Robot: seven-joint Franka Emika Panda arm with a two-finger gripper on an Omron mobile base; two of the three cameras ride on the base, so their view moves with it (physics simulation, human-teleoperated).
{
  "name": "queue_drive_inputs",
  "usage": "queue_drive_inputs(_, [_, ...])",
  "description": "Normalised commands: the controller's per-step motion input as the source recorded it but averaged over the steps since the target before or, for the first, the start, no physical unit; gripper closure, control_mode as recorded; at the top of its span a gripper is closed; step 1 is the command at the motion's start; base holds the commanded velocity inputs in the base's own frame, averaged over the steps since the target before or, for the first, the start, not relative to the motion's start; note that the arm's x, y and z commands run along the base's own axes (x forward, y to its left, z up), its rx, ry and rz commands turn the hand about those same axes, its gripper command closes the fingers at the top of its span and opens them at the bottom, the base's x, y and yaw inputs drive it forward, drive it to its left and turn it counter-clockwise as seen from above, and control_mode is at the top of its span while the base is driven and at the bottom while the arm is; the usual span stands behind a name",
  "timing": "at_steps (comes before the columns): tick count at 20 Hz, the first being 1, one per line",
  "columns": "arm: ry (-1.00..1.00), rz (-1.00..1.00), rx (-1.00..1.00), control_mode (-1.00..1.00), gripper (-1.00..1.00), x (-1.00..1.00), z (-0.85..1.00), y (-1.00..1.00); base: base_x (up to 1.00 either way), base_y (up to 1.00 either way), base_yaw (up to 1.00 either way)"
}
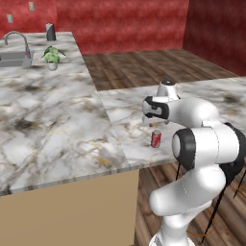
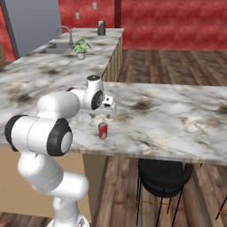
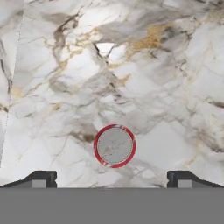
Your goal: Four empty soda cans are scattered around the kitchen. Gather all the cans and cluster them next to the stove for recycling.
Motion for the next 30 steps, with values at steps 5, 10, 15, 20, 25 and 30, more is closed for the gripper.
queue_drive_inputs(5, [0.0,0.0,0.0,-1.0,-1.0,0.12,-0.25,-0.02,0.0,0.0,0.0])
queue_drive_inputs(10, [0.0,0.0,0.0,-1.0,-1.0,0.1,-0.21,-0.05,0.0,0.0,0.0])
queue_drive_inputs(15, [0.04,0.0,0.01,-1.0,-1.0,0.0,-0.19,0.0,0.0,0.0,0.0])
queue_drive_inputs(20, [0.03,0.0,0.0,-1.0,-1.0,0.0,-0.17,-0.01,0.0,0.0,0.0])
queue_drive_inputs(25, [0.01,0.0,0.0,-1.0,-1.0,0.0,-0.17,-0.02,0.0,0.0,0.0])
queue_drive_inputs(30, [0.0,0.0,0.0,-1.0,-1.0,0.03,-0.16,-0.04,0.0,0.0,0.0])
